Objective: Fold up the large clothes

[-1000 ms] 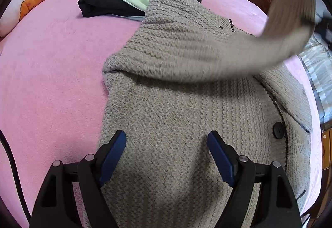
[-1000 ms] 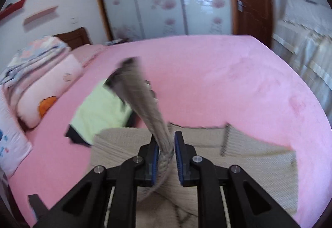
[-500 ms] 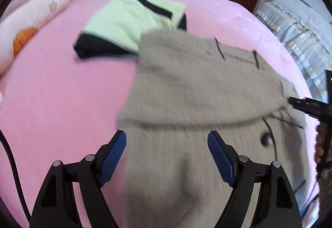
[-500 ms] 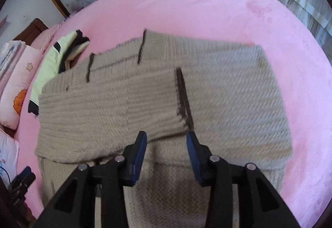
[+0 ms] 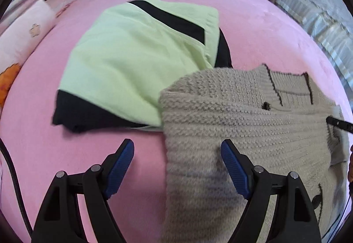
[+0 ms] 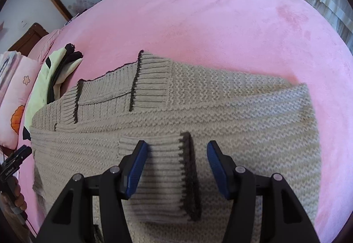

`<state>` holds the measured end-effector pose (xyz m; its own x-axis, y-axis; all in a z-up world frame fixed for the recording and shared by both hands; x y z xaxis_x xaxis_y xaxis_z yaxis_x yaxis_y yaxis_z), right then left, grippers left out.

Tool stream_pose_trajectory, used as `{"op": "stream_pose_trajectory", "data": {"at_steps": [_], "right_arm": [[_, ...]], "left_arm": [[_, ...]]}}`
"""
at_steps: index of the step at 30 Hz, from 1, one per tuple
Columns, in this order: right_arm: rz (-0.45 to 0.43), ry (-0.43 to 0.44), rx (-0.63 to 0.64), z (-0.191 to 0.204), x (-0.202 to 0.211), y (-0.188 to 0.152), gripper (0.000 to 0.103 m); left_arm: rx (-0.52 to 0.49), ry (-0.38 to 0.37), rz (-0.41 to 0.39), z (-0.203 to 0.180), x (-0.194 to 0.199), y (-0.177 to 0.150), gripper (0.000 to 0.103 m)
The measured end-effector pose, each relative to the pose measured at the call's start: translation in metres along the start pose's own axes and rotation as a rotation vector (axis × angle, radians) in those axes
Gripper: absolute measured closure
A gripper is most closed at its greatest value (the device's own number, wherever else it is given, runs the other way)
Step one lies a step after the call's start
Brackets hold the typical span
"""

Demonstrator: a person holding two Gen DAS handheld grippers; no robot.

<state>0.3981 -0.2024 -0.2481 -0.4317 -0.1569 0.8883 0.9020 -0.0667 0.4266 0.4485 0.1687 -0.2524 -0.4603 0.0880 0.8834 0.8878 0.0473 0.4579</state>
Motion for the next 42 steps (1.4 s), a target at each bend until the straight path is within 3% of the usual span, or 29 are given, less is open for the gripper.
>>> {"op": "stream_pose_trajectory", "data": {"at_steps": [3, 4, 5, 6, 7, 8, 11, 15, 17, 20, 22, 24, 26, 27, 30, 32, 35, 42], "right_arm": [[-0.01, 0.004, 0.074, 0.012, -0.003, -0.001, 0.049], [-0.014, -0.004, 0.093, 0.014, -0.003, -0.001, 0.058], [-0.017, -0.018, 0.13, 0.019, -0.003, -0.003, 0.074], [-0.019, -0.028, 0.154, 0.022, -0.003, -0.003, 0.082], [-0.025, -0.039, 0.18, 0.026, -0.002, -0.004, 0.092], [-0.042, -0.062, 0.2, 0.03, 0.002, -0.003, 0.092], [-0.13, -0.116, 0.254, 0.044, 0.018, 0.006, 0.093], [-0.262, -0.137, 0.241, 0.055, 0.042, 0.028, 0.093], [-0.278, -0.157, 0.214, 0.054, 0.041, 0.036, 0.093], [-0.21, -0.17, 0.185, 0.045, 0.016, 0.04, 0.092], [-0.102, -0.182, 0.174, 0.039, -0.011, 0.034, 0.089], [-0.082, -0.184, 0.148, 0.033, -0.015, 0.029, 0.081], [-0.096, -0.178, 0.112, 0.027, -0.004, 0.027, 0.063], [-0.103, -0.162, 0.094, 0.024, 0.002, 0.025, 0.061], [-0.148, -0.111, 0.064, 0.019, 0.027, 0.018, 0.061], [-0.184, -0.093, 0.067, 0.022, 0.042, 0.013, 0.061], [-0.195, -0.006, 0.095, 0.041, 0.053, 0.004, 0.061], [-0.168, 0.173, 0.202, 0.127, 0.043, -0.013, 0.061]], "left_arm": [[-0.028, 0.002, 0.038, -0.008, -0.019, 0.001, 0.023], [-0.03, -0.002, 0.041, -0.011, -0.023, 0.001, 0.024], [-0.031, -0.011, 0.04, -0.013, -0.025, 0.001, 0.036], [-0.034, -0.047, 0.043, -0.017, -0.025, 0.001, 0.061], [-0.031, -0.05, 0.04, -0.02, -0.024, 0.001, 0.066], [-0.031, -0.006, 0.013, -0.021, -0.02, 0.002, 0.078], [-0.028, 0.036, -0.053, -0.023, -0.006, 0.002, 0.082], [0.002, 0.072, -0.156, -0.021, 0.017, 0.003, 0.083], [0.035, 0.08, -0.185, -0.018, 0.02, 0.006, 0.083], [0.066, 0.098, -0.166, -0.017, 0.009, 0.007, 0.083], [0.062, 0.123, -0.138, -0.016, -0.003, 0.003, 0.082], [0.052, 0.141, -0.117, -0.016, -0.01, 0.002, 0.077], [0.048, 0.165, -0.116, -0.015, -0.005, 0.004, 0.067], [0.045, 0.187, -0.118, -0.014, -0.001, 0.004, 0.059], [0.035, 0.238, -0.137, -0.015, 0.015, 0.005, 0.051], [0.042, 0.222, -0.143, -0.021, 0.029, 0.003, 0.051], [0.043, 0.137, -0.141, -0.046, 0.049, -0.004, 0.047], [0.074, 0.005, -0.119, -0.103, 0.05, -0.028, 0.044]]}}
Point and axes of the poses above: each gripper's, at about its wrist camera, not at the fingertips, and x roughly against the way its jaws point, z to its left, y to its top, the point moved 6 cm from there along -x, roughly the way its jaws point, and after that the axes turned 6 degrees about x, right-handed, at the moved point
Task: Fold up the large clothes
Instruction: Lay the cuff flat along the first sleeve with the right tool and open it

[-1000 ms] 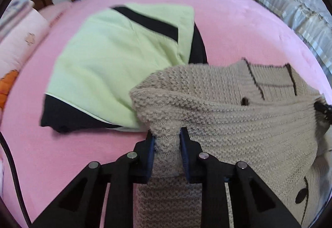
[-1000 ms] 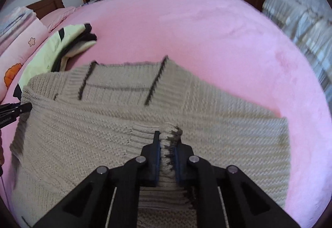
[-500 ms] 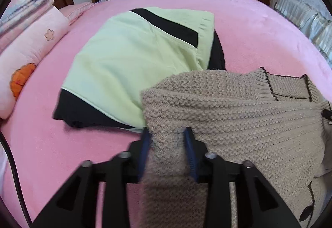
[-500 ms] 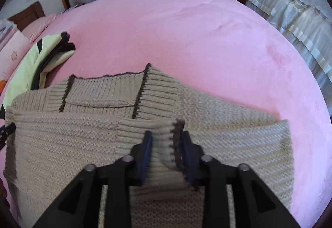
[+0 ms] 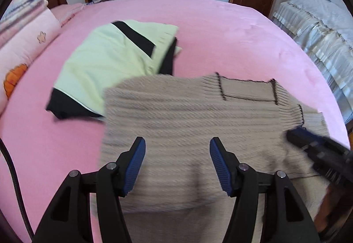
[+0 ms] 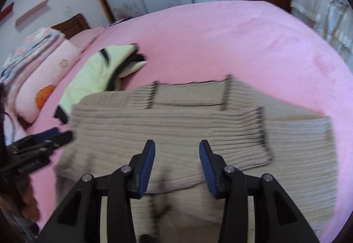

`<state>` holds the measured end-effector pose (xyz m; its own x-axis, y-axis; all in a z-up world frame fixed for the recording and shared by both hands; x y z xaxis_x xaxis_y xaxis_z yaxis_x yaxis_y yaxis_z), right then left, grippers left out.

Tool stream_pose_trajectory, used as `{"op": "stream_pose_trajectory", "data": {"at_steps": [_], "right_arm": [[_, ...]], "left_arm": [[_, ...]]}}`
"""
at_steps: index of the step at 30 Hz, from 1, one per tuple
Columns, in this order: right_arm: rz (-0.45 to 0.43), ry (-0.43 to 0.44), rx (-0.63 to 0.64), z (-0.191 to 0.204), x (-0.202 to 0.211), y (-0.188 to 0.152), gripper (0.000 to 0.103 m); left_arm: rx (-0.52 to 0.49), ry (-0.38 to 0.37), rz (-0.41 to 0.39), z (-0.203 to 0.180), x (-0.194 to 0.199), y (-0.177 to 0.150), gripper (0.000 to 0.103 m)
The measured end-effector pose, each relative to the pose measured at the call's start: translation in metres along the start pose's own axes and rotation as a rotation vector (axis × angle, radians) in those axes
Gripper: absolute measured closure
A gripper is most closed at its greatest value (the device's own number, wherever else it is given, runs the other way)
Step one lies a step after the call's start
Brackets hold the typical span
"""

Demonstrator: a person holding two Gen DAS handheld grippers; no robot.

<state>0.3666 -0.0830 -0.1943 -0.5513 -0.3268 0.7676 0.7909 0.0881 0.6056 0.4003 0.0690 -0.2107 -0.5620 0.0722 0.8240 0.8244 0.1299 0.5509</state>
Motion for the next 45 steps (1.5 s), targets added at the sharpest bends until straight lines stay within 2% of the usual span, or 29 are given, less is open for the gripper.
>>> {"op": "stream_pose_trajectory", "data": {"at_steps": [3, 5, 7, 9, 11, 13, 16, 18, 20, 22, 26, 37, 39, 41, 45], "right_arm": [[0.046, 0.036, 0.016, 0.022, -0.024, -0.009, 0.061], [0.079, 0.038, 0.008, 0.024, -0.037, -0.017, 0.061], [0.097, -0.001, 0.0, 0.012, -0.046, -0.023, 0.064], [0.091, -0.042, -0.026, -0.011, -0.045, -0.026, 0.068], [0.075, -0.089, -0.07, -0.041, -0.037, -0.027, 0.089], [0.071, -0.096, -0.14, -0.073, -0.029, -0.031, 0.102], [0.056, -0.056, -0.273, -0.108, -0.016, -0.038, 0.103], [0.04, -0.108, -0.304, -0.121, -0.001, -0.04, 0.103], [0.037, -0.158, -0.308, -0.127, 0.011, -0.042, 0.099], [0.04, -0.154, -0.319, -0.128, 0.023, -0.046, 0.099], [0.036, -0.141, -0.317, -0.116, 0.055, -0.055, 0.099], [-0.022, -0.141, -0.216, -0.071, 0.167, -0.062, 0.099], [-0.035, -0.142, -0.206, -0.062, 0.187, -0.063, 0.098], [-0.054, -0.138, -0.194, -0.052, 0.21, -0.066, 0.095], [-0.089, -0.142, -0.165, -0.035, 0.247, -0.074, 0.084]], "left_arm": [[0.039, -0.009, 0.04, -0.006, -0.019, -0.016, 0.044], [0.071, 0.009, 0.072, -0.001, -0.037, -0.028, 0.044], [0.081, 0.034, 0.102, 0.01, -0.053, -0.037, 0.044], [0.077, 0.012, 0.095, 0.015, -0.059, -0.04, 0.044], [0.062, 0.002, 0.086, 0.019, -0.059, -0.04, 0.044], [0.056, -0.008, 0.094, 0.022, -0.06, -0.039, 0.043], [0.056, -0.014, 0.108, 0.023, -0.06, -0.038, 0.043], [0.057, -0.005, 0.115, 0.023, -0.057, -0.037, 0.043], [0.065, 0.015, 0.123, 0.024, -0.053, -0.035, 0.043], [0.079, 0.024, 0.136, 0.026, -0.044, -0.036, 0.043], [0.09, 0.033, 0.132, 0.027, -0.013, -0.037, 0.043], [0.014, 0.045, 0.011, 0.002, 0.119, -0.037, 0.042], [0.0, 0.054, -0.011, -0.003, 0.142, -0.039, 0.036], [-0.012, 0.066, -0.034, -0.006, 0.167, -0.043, 0.032], [-0.042, 0.064, -0.077, -0.015, 0.217, -0.057, 0.032]]}}
Point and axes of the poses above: each gripper's, at about its wrist camera, not at the fingertips, and x roughly against the way its jaws point, z to its left, y to its top, the point moved 6 cm from there along -x, roughly the way its jaws point, and after that the axes turned 6 degrees about x, right-handed, at the moved point
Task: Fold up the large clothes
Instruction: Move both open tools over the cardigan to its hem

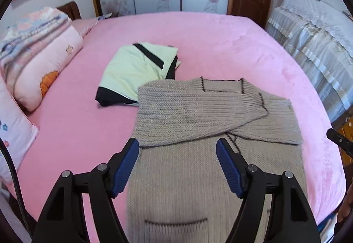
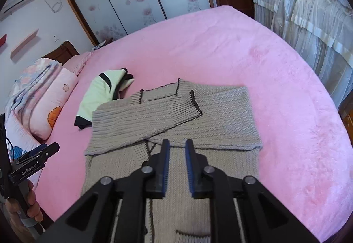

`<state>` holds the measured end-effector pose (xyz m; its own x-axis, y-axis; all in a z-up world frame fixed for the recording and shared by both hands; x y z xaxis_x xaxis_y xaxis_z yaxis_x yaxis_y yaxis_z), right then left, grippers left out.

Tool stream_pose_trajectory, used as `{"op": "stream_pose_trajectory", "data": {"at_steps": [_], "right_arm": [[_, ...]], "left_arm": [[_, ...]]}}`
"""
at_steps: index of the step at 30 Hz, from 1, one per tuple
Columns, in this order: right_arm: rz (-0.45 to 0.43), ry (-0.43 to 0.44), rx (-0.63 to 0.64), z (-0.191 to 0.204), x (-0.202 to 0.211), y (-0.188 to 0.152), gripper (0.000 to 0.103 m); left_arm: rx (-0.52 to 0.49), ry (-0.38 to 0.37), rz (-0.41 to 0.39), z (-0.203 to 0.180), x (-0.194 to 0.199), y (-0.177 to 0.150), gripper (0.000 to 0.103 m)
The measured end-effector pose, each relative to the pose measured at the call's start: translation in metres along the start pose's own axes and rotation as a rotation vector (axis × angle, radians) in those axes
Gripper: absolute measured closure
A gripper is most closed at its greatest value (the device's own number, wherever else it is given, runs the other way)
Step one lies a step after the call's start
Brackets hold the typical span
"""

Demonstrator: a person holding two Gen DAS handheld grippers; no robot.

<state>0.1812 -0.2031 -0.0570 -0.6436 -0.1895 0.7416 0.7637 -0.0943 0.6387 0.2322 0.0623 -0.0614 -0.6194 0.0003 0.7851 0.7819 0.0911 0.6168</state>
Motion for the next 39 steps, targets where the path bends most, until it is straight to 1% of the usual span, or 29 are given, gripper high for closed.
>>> {"op": "stream_pose_trajectory", "data": {"at_steps": [4, 10, 13, 18, 22, 24, 26, 27, 29, 32, 33, 36, 39], "right_arm": [[-0.034, -0.007, 0.041, 0.009, 0.038, -0.008, 0.084], [-0.091, -0.013, 0.079, 0.016, 0.086, -0.021, 0.084], [-0.105, -0.023, 0.105, 0.02, 0.103, -0.031, 0.084], [-0.132, -0.022, 0.137, 0.027, 0.125, -0.046, 0.084], [-0.152, -0.035, 0.142, 0.032, 0.138, -0.057, 0.084], [-0.139, -0.051, 0.142, 0.034, 0.141, -0.064, 0.084], [-0.139, -0.041, 0.166, 0.04, 0.146, -0.072, 0.083], [-0.149, -0.04, 0.172, 0.042, 0.148, -0.076, 0.08], [-0.176, -0.046, 0.185, 0.046, 0.154, -0.084, 0.065], [-0.229, -0.034, 0.193, 0.051, 0.163, -0.097, 0.063], [-0.249, -0.014, 0.19, 0.052, 0.166, -0.103, 0.063], [-0.276, 0.015, 0.185, 0.052, 0.167, -0.118, 0.062], [-0.277, -0.015, 0.201, 0.046, 0.16, -0.135, 0.058]], "left_arm": [[-0.024, 0.005, -0.033, -0.004, 0.043, -0.011, 0.032], [-0.044, -0.027, -0.079, -0.011, 0.102, -0.036, 0.032], [-0.042, -0.049, -0.094, -0.015, 0.122, -0.048, 0.032], [-0.029, -0.092, -0.104, -0.017, 0.144, -0.067, 0.031], [-0.029, -0.088, -0.111, -0.014, 0.155, -0.082, 0.031], [-0.03, -0.088, -0.111, -0.011, 0.157, -0.088, 0.031], [-0.031, -0.083, -0.119, -0.008, 0.159, -0.094, 0.031], [-0.03, -0.078, -0.123, -0.006, 0.159, -0.097, 0.03], [-0.032, -0.071, -0.135, -0.002, 0.16, -0.106, 0.027], [-0.035, -0.075, -0.144, 0.003, 0.16, -0.122, 0.025], [-0.034, -0.081, -0.146, 0.005, 0.158, -0.128, 0.024], [-0.023, -0.096, -0.139, 0.014, 0.151, -0.146, 0.024], [0.0, -0.117, -0.12, 0.026, 0.138, -0.171, 0.024]]}}
Point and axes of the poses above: each gripper's, at about its wrist camera, not at the fingertips, and x roughly against the way its jaws point, z to its left, y to its top, the point moved 6 cm from there along -x, roughly the way its jaws point, and after that the axes turned 6 degrees about x, right-handed, at the moved point
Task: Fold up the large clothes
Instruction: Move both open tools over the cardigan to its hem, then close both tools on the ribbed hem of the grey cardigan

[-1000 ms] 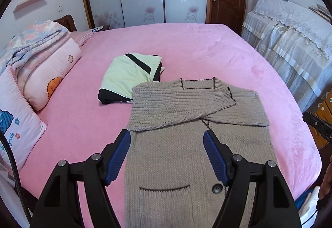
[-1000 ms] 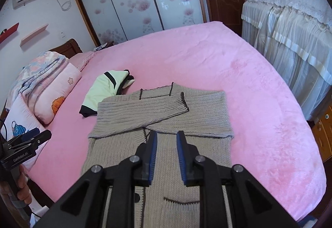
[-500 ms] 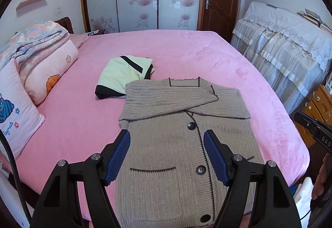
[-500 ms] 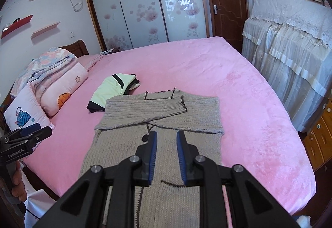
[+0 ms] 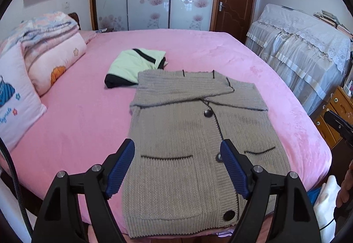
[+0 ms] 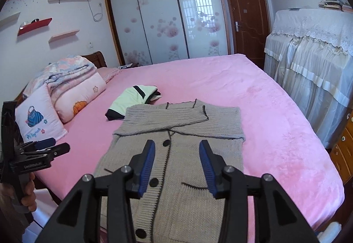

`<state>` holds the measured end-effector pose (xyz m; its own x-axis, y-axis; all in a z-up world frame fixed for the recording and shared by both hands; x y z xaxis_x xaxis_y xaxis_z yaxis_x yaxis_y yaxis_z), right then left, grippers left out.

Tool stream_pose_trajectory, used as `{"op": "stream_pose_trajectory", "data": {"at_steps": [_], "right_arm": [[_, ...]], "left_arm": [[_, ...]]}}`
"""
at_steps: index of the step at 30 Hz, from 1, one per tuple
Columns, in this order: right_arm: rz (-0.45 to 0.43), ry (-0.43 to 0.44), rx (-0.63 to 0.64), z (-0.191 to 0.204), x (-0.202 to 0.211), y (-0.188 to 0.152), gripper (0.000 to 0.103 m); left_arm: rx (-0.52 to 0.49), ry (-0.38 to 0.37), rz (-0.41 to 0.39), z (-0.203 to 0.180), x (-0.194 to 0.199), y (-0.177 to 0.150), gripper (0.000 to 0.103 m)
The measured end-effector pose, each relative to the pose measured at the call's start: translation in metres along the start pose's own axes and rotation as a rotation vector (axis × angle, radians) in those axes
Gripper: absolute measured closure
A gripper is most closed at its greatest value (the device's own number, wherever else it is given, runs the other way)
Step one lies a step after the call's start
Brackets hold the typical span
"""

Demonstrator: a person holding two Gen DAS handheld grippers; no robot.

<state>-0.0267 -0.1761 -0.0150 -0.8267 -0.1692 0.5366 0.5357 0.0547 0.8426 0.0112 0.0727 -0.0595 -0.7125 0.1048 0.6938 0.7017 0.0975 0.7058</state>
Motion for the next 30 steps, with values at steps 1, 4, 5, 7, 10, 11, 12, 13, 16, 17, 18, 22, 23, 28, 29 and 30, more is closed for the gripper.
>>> {"op": "stream_pose_trajectory", "data": {"at_steps": [1, 4, 5, 7, 10, 11, 12, 13, 16, 17, 18, 22, 23, 28, 29, 30], "right_arm": [[0.011, -0.013, 0.011, -0.001, -0.003, -0.008, 0.057], [0.05, -0.036, 0.022, -0.006, -0.012, -0.032, 0.057], [0.062, -0.04, 0.021, -0.01, -0.015, -0.041, 0.057], [0.091, -0.036, 0.009, -0.016, -0.023, -0.062, 0.057], [0.163, -0.043, -0.016, -0.028, -0.037, -0.094, 0.057], [0.19, -0.043, -0.027, -0.032, -0.043, -0.104, 0.057], [0.216, -0.045, -0.035, -0.036, -0.047, -0.115, 0.057], [0.25, -0.045, -0.035, -0.04, -0.052, -0.126, 0.057], [0.333, -0.053, -0.015, -0.051, -0.063, -0.153, 0.057], [0.35, -0.053, -0.011, -0.054, -0.065, -0.16, 0.057], [0.37, -0.062, -0.007, -0.059, -0.067, -0.167, 0.057], [0.455, -0.061, -0.052, -0.082, -0.077, -0.194, 0.057], [0.47, -0.052, -0.073, -0.087, -0.079, -0.199, 0.057], [0.535, -0.025, -0.166, -0.108, -0.087, -0.224, 0.057], [0.544, -0.024, -0.177, -0.109, -0.088, -0.228, 0.057], [0.547, -0.013, -0.186, -0.11, -0.088, -0.231, 0.057]], "left_arm": [[0.003, -0.001, 0.007, 0.004, -0.003, -0.008, 0.024], [0.015, 0.025, 0.019, 0.022, -0.015, -0.039, 0.024], [0.018, 0.03, 0.034, 0.029, -0.021, -0.049, 0.024], [0.035, 0.036, 0.077, 0.045, -0.035, -0.07, 0.024], [0.057, 0.033, 0.148, 0.066, -0.057, -0.095, 0.024], [0.047, 0.054, 0.176, 0.074, -0.067, -0.103, 0.024], [0.03, 0.05, 0.196, 0.077, -0.073, -0.109, 0.024], [0.012, 0.056, 0.214, 0.082, -0.079, -0.114, 0.024], [-0.009, 0.057, 0.293, 0.1, -0.099, -0.134, 0.024], [0.004, 0.057, 0.322, 0.11, -0.107, -0.143, 0.024], [0.015, 0.044, 0.343, 0.115, -0.111, -0.147, 0.024], [0.077, 0.011, 0.407, 0.135, -0.127, -0.168, 0.027], [0.09, 0.0, 0.415, 0.137, -0.13, -0.172, 0.028], [0.085, -0.087, 0.46, 0.137, -0.136, -0.186, 0.029], [0.077, -0.09, 0.465, 0.135, -0.136, -0.188, 0.029], [0.067, -0.098, 0.471, 0.132, -0.136, -0.189, 0.029]]}}
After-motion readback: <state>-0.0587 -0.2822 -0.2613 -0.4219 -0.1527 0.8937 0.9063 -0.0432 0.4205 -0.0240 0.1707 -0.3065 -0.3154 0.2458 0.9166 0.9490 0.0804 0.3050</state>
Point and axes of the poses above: each gripper's, at about its wrist camera, not at the fingertips, and x roughly against the way its jaws point, z to its left, y to its top, the point moved 6 cm from there along -x, roughly the way its jaws point, and after that the axes turned 6 degrees about x, right-handed, at the moved point
